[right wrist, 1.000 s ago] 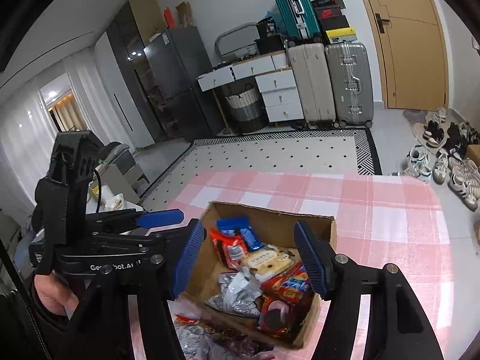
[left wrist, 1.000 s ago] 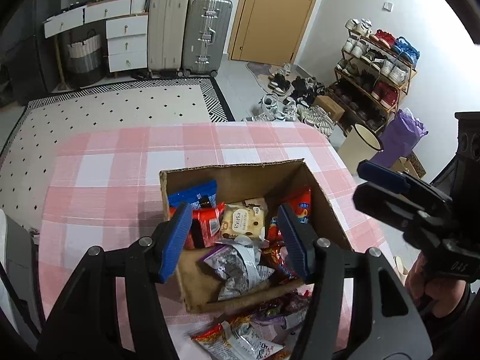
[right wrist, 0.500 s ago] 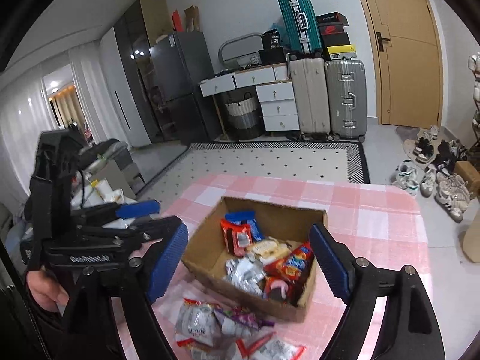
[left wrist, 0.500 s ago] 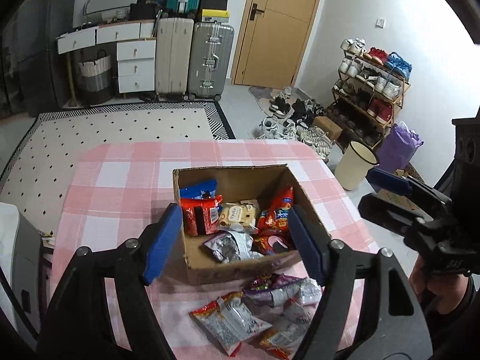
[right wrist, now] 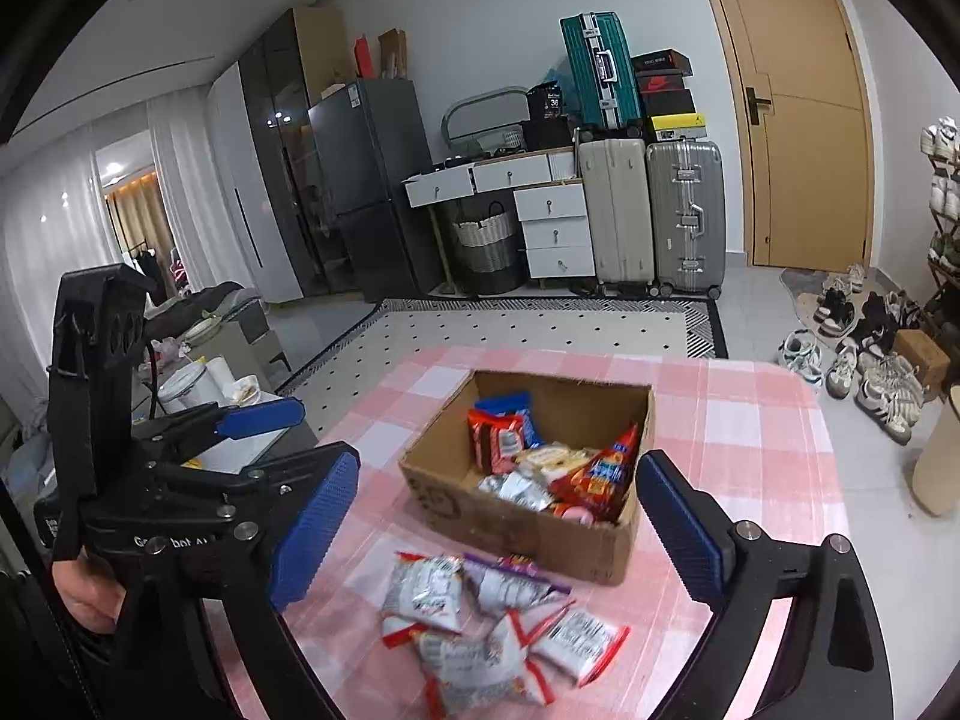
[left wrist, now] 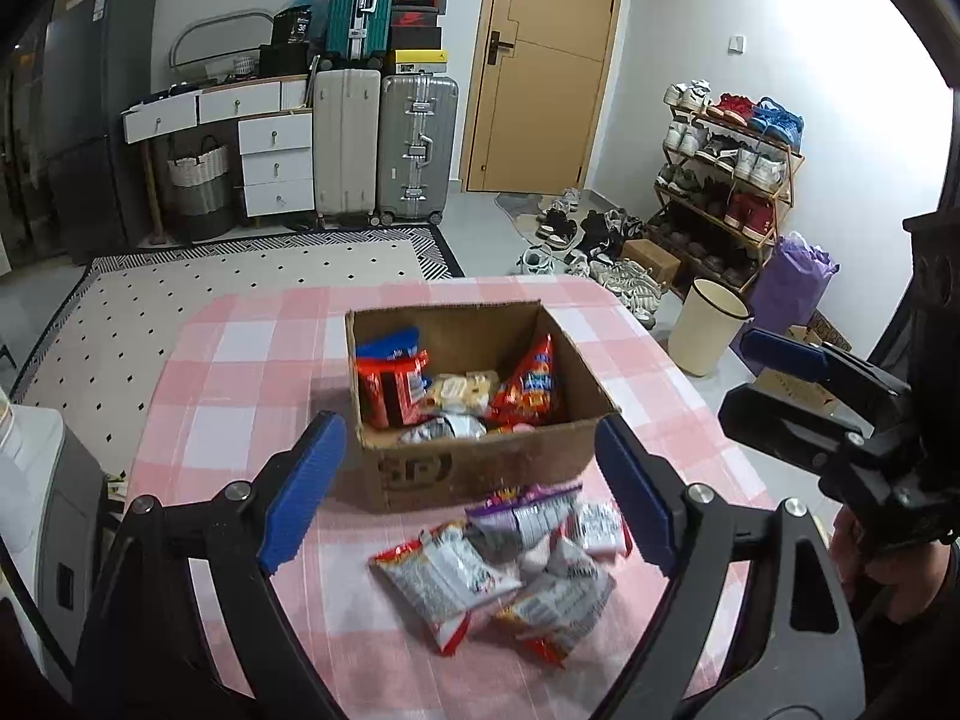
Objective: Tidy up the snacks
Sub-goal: 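Withdraw both grippers from the box back toward the white chip bags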
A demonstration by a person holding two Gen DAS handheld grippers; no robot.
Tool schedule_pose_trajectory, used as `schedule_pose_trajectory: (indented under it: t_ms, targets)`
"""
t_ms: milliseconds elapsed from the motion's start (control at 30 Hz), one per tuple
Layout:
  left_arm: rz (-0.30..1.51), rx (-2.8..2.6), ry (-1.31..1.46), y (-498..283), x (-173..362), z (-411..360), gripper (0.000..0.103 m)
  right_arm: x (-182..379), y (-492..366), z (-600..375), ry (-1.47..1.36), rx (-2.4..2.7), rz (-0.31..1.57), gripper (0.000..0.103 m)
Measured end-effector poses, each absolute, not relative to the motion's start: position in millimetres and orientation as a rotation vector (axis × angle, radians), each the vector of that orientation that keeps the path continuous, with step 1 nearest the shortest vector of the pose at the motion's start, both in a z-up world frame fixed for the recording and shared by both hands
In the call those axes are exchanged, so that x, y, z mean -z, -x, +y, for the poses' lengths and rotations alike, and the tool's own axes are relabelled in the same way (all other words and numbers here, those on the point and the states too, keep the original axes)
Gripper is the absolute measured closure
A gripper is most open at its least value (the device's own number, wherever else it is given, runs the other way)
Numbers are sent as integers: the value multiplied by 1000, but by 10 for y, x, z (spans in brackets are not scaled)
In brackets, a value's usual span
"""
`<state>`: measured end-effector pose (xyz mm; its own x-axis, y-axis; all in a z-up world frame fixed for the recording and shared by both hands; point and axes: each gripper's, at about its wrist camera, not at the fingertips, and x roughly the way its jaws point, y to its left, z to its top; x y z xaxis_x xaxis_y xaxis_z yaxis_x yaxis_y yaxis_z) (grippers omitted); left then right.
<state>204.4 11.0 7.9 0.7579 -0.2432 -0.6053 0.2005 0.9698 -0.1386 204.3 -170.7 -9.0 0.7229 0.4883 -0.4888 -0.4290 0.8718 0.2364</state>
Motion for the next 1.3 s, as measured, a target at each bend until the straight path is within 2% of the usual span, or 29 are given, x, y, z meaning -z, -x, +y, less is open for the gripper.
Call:
schedule_pose_trajectory:
  t_ms: [267, 500, 1300]
  targets:
    - [703, 234, 79, -1694, 120, 88, 16, 241, -1680, -1764, -137, -501, 561, 1]
    - [733, 197, 97, -1445, 379, 149, 3, 399, -1520, -1762, -117, -485, 591, 1]
    - [840, 176, 188, -1083, 1159, 467, 1, 1476, -1523, -1459, -93, -511, 782, 1]
